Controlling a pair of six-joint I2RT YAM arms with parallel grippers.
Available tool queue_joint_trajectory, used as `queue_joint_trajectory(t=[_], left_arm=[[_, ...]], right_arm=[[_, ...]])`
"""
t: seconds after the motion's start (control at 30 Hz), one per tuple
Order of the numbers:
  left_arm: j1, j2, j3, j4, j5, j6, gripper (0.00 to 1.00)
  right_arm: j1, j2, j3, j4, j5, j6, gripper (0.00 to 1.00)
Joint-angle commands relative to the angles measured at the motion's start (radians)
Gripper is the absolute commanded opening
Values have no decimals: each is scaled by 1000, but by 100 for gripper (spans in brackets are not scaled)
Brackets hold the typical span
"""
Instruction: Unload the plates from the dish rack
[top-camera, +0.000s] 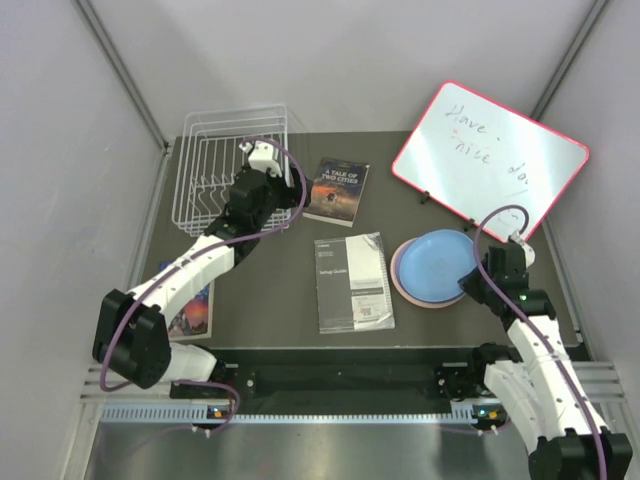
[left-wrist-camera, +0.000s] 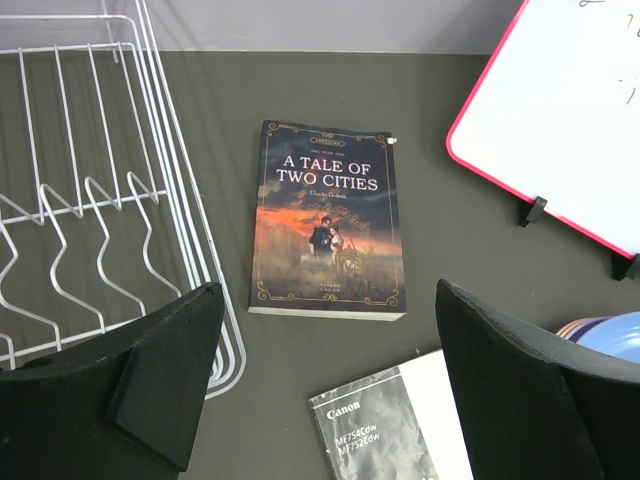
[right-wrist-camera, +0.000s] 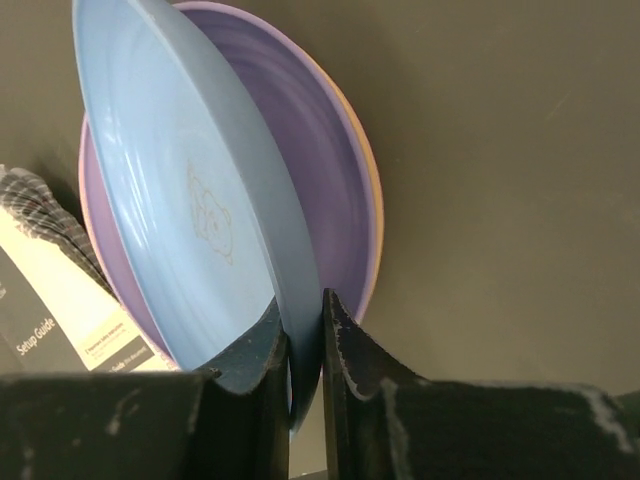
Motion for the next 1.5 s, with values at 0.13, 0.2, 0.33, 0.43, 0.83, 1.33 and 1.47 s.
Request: queue_joint_trajectory(t=[0.13,0.2,0.33,0.43,0.83,1.33,1.47], left_arm=[[0,-24,-20,17,-18,10,91],[2,-27,-24,17,-21,13,92],[2,-30,-26,9,-38,17,99],[2,-34,-21,2,-40,18,99],[0,-111,41,-110,-153,87,99],[-1,-183,6,-107,-271,147,99],[-1,-189,0,-104,-282,164,99]], right_arm=[[-2,69,40,112,-42,-41,50],[-2,66,48,97,-20,-47,69],[-2,60,112,52,29,-87,81],[-2,60,187,5,97,-122,83],[-1,86,272,371,20,-353,96],[16,155,188,725,-14,-508,100],[18,180,176,751,-5,-514,100]])
